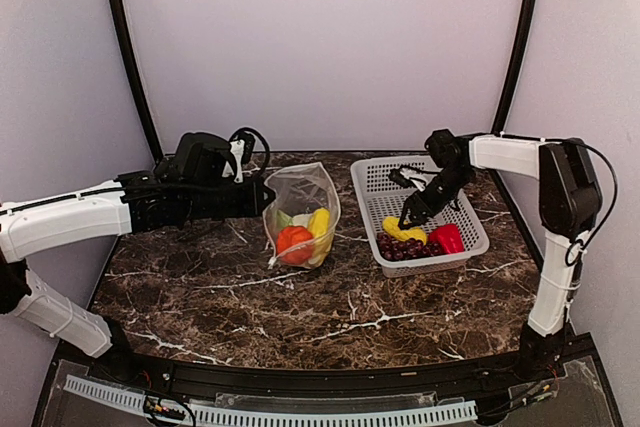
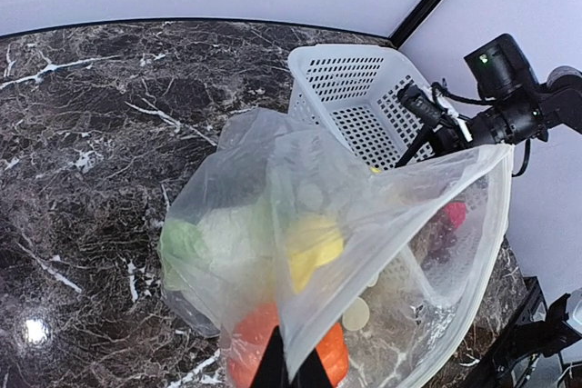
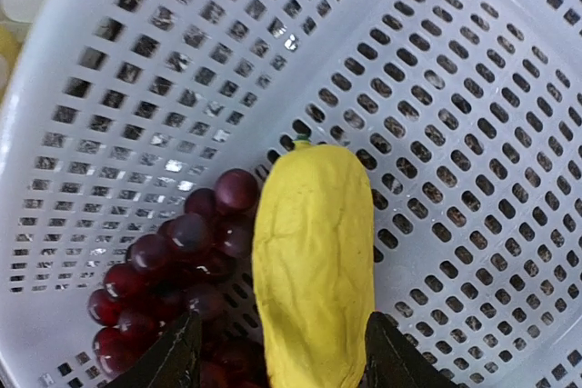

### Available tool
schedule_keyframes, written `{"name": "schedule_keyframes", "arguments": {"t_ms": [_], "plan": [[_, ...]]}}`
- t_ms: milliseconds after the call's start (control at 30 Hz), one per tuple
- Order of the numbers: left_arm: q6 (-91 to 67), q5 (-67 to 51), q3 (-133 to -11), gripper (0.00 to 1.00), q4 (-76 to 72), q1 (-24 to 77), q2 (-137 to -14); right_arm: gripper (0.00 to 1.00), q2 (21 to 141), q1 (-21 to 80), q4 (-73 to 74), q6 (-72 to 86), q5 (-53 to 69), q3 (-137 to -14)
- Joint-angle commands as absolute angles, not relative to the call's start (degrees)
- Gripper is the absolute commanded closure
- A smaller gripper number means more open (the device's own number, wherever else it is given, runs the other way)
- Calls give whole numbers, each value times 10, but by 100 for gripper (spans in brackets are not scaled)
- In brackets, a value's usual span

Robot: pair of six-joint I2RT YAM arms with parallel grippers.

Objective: Place the food in the zip-top bag and seal the zipper
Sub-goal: Pick up the fake fruit from the bin, then place the fake fruit in the zipper food storage bag.

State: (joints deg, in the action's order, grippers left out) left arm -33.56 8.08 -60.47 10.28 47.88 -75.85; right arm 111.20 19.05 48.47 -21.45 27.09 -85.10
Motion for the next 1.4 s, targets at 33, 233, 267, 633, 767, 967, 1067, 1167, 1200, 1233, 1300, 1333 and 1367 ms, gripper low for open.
{"name": "schedule_keyframes", "arguments": {"t_ms": [33,233,267,633,767,967,1067,1167,1200,1233,1300,1333,1367], "plan": [[-343,73,-594,99,89,478,-754,40,1145,192,463,-233,212,-854],[-345,71,-591,99,90,478,-755,40,1182,191,461,-236,204,-867],[-345,71,-591,99,89,478,-754,40,1187,192,463,-236,206,-868],[-343,75,-594,99,87,478,-758,68,1077,192,475,-221,253,-894],[-344,71,-596,99,78,478,-765,72,1007,198,473,-214,367,-911],[-350,69,-602,99,70,478,-780,76,942,243,422,-190,525,-926],[-357,63,-611,99,64,478,-789,75,950,291,441,-202,571,-958],[-365,51,-619,99,52,478,-796,75,977,344,473,-207,598,-1010],[-368,47,-624,99,50,478,-800,75,983,357,470,-199,605,-1019],[-370,41,-626,99,46,478,-802,75,988,370,458,-184,611,-1023],[-374,33,-631,99,42,477,-806,75,1000,387,438,-169,618,-1026],[-376,32,-634,99,41,478,-807,75,1009,396,431,-164,613,-1029],[-378,30,-635,99,38,477,-806,75,1021,403,433,-163,598,-1037]]}}
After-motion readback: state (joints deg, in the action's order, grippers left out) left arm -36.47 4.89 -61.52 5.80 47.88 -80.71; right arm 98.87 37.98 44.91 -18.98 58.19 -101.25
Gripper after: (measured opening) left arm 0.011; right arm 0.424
